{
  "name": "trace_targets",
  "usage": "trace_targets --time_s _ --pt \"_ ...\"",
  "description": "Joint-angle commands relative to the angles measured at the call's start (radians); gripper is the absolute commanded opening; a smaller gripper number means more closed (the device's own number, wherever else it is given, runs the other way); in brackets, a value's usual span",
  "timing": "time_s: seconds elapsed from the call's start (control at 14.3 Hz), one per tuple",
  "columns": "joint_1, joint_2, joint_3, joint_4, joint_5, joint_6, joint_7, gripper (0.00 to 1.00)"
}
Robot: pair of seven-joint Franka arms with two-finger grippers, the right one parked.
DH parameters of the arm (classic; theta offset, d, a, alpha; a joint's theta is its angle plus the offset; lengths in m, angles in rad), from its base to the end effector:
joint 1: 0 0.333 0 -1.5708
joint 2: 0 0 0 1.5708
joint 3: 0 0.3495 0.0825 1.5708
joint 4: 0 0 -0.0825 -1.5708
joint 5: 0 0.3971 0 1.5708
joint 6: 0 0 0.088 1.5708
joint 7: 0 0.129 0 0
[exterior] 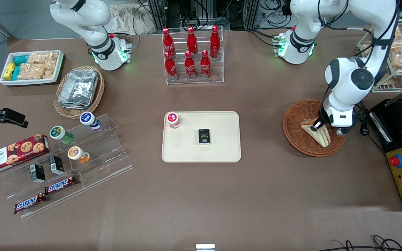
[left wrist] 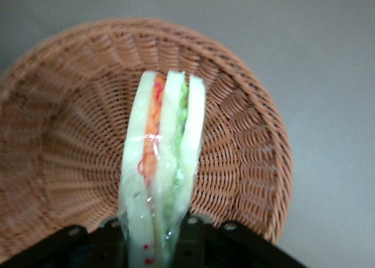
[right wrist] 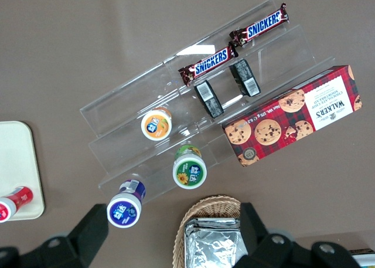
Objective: Place sandwich from basket to tray
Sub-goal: 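Carry the sandwich with the left gripper over to the cream tray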
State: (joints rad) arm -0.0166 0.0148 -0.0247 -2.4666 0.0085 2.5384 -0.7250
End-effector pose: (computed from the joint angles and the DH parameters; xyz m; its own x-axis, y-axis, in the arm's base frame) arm 0.4911 -0.0203 0.2944 0.7782 0.6263 0.0459 0.6254 -0.7796 0.0341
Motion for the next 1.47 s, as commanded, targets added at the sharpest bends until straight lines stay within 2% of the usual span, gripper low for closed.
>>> trace_targets --time_s 0.0,0.28,0.56,0.77,0.98,1.19,1.4 --pt "0.007 -0.087 0.003 0.130 0.011 -0.256 0.155 0.00" --pt "-0.002 -0.088 -0.003 0.458 0.004 -0.692 0.333 0.00" --pt "-0.040 -0.085 -0.056 0.684 -0.010 -0.917 0.410 0.00" --pt "-0.072 -0.070 -0.162 0.751 -0.024 -0.934 0.383 0.00" --pt "-0.074 -0.024 -0.334 0.759 -0.027 -0.912 0.235 0.00" --pt "-0.077 0.077 -0.484 0.749 -0.025 -0.810 0.098 0.00" --pt "-0.117 0.200 -0.537 0.732 -0.007 -0.713 0.029 0.00"
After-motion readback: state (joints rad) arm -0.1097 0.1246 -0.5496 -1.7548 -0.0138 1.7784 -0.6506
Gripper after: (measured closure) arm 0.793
